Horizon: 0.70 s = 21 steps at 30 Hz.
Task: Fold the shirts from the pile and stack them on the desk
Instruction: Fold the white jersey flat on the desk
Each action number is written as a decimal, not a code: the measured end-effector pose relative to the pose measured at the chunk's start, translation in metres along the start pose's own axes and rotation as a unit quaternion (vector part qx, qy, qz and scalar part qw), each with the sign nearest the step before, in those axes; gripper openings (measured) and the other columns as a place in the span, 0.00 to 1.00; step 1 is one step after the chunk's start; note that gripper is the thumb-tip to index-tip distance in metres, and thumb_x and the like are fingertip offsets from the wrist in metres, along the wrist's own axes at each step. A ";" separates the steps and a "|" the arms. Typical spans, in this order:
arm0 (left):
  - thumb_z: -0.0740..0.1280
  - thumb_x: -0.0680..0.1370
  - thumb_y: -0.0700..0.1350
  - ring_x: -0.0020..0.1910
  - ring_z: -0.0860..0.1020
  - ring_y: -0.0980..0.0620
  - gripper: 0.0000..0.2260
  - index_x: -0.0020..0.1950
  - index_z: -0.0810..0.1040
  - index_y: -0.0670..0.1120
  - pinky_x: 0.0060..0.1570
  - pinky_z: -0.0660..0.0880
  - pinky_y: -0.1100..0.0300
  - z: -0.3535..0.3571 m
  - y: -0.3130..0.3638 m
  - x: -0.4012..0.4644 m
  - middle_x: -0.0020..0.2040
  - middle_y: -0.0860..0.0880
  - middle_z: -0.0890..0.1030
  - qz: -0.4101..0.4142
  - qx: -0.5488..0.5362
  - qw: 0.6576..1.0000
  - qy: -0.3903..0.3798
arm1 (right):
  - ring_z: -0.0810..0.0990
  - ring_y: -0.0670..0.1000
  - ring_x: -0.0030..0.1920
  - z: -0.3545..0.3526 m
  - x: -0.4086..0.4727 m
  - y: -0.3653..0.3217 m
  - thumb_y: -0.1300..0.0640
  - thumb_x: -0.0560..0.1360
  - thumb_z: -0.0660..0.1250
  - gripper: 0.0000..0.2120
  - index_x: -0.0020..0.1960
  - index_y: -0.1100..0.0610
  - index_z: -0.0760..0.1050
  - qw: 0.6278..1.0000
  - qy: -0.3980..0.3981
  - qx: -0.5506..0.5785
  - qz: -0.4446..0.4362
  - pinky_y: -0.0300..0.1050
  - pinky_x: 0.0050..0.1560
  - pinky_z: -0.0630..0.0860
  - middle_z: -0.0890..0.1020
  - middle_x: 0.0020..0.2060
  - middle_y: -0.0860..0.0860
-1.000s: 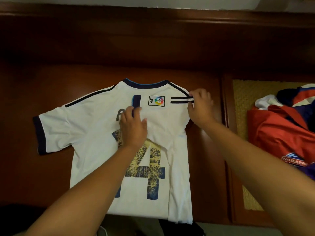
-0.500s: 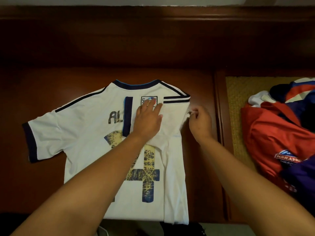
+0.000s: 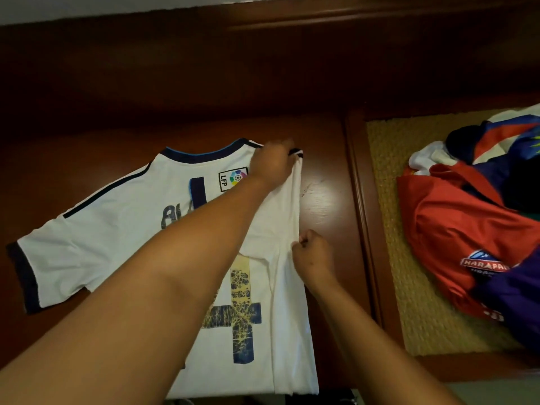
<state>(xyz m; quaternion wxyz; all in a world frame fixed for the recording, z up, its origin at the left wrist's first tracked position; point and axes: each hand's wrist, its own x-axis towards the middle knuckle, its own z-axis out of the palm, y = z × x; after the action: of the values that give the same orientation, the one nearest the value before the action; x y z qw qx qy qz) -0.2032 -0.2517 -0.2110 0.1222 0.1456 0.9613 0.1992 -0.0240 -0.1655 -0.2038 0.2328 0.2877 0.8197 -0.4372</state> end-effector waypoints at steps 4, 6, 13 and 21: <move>0.62 0.81 0.48 0.52 0.77 0.43 0.10 0.58 0.75 0.44 0.50 0.75 0.51 -0.002 -0.006 -0.002 0.53 0.43 0.79 -0.043 -0.045 0.998 0.032 | 0.74 0.48 0.39 -0.008 0.003 0.002 0.63 0.77 0.62 0.03 0.48 0.61 0.74 0.998 0.040 0.042 -0.009 0.32 0.32 0.67 0.77 0.41 0.50; 0.63 0.80 0.47 0.58 0.74 0.44 0.12 0.61 0.74 0.45 0.56 0.73 0.50 -0.002 -0.006 -0.017 0.57 0.44 0.77 -0.048 -0.055 0.994 0.077 | 0.73 0.47 0.44 -0.009 0.000 0.002 0.63 0.76 0.63 0.05 0.52 0.59 0.73 0.996 0.065 0.035 -0.053 0.33 0.37 0.68 0.75 0.45 0.49; 0.62 0.79 0.49 0.70 0.64 0.39 0.19 0.69 0.70 0.45 0.67 0.63 0.40 0.023 -0.029 -0.166 0.70 0.40 0.68 -0.107 0.056 0.985 0.121 | 0.59 0.59 0.75 0.020 -0.011 0.010 0.63 0.77 0.61 0.22 0.70 0.61 0.67 0.923 0.077 -0.189 -0.327 0.55 0.74 0.58 0.65 0.73 0.59; 0.47 0.82 0.58 0.78 0.43 0.44 0.26 0.79 0.47 0.53 0.74 0.42 0.43 0.026 -0.072 -0.196 0.80 0.48 0.47 -0.138 0.142 0.980 -0.006 | 0.41 0.49 0.78 0.024 -0.001 0.015 0.47 0.83 0.48 0.27 0.79 0.54 0.46 0.907 -0.011 -0.291 -0.303 0.48 0.75 0.39 0.46 0.79 0.50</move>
<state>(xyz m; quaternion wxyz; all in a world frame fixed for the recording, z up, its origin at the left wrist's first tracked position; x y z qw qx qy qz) -0.0309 -0.3707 -0.2295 0.1320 0.0283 0.9900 0.0407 -0.0103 -0.1793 -0.2239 0.1716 -0.0599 0.9556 -0.2319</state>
